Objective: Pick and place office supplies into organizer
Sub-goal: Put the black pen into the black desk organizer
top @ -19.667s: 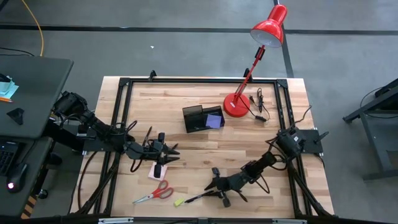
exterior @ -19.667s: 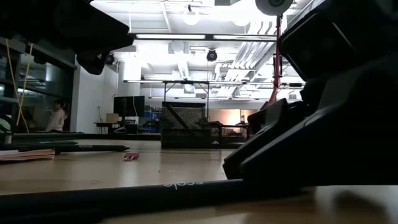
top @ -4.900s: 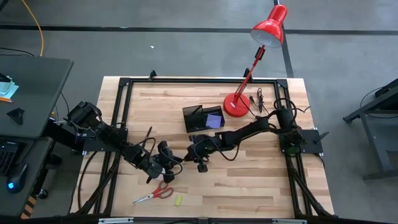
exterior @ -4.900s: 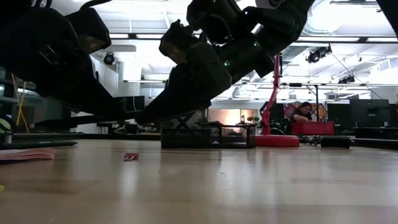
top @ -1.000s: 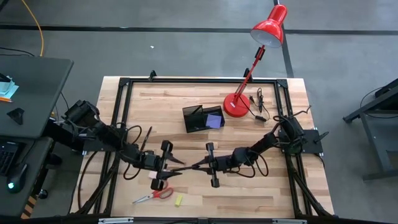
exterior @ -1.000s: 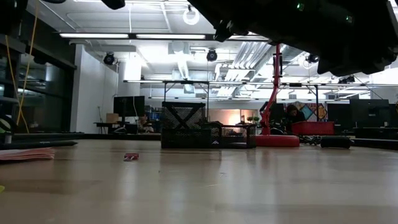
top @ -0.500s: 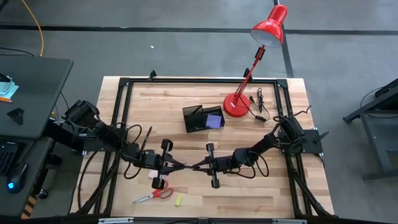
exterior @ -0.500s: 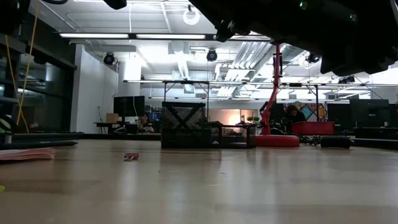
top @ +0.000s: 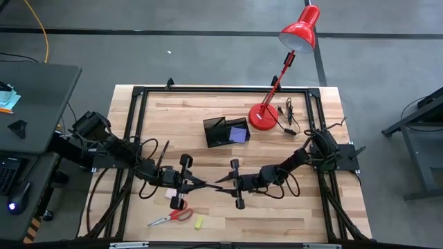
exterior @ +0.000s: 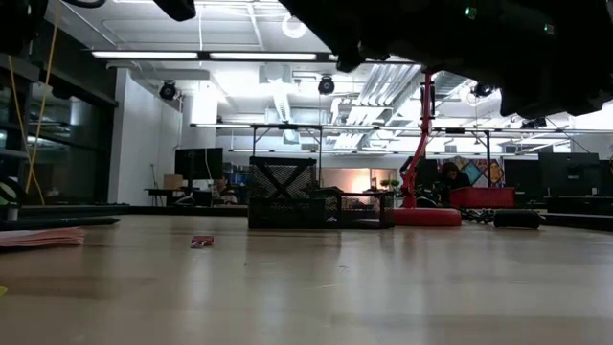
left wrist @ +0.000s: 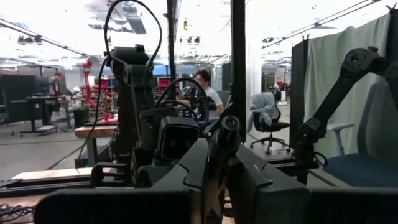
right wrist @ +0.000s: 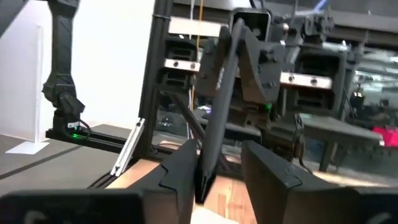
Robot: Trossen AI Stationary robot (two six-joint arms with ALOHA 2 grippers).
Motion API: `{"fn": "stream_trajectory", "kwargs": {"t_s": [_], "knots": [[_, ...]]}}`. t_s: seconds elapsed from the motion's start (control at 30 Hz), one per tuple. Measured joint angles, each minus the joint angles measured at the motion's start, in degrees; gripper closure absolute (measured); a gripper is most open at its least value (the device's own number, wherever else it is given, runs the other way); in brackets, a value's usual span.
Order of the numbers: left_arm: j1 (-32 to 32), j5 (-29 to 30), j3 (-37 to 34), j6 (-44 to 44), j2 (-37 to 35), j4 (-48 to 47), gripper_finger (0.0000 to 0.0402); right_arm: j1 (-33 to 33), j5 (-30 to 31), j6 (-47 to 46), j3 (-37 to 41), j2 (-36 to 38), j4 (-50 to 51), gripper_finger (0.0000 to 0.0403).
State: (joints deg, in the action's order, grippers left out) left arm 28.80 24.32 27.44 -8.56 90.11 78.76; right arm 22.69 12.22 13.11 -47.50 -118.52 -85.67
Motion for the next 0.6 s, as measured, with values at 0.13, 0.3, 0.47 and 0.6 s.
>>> {"fn": "stream_trajectory", "kwargs": {"t_s": [0.13, 0.3, 0.47, 0.6], "knots": [[0.04, 2.13, 0.0, 0.25, 0.0, 0.15, 0.0364, 0.85, 4.69, -0.39, 1.34, 0.0, 0.68, 0.0265], [0.15, 2.97, 0.0, 0.26, 0.0, 0.39, 0.0361, 3.01, 15.78, 0.05, 4.2, 0.0, 0.86, 0.0249], [0.09, 4.42, 0.0, -1.4, 0.0, 0.54, 0.0381, 6.91, 23.21, -7.2, 9.1, 0.0, 1.9, 0.0241], [-1.03, 5.44, 0.0, -2.14, 0.0, 0.86, 0.0378, 9.28, 29.5, -8.53, 10.41, 0.0, 1.4, 0.0244]]}}
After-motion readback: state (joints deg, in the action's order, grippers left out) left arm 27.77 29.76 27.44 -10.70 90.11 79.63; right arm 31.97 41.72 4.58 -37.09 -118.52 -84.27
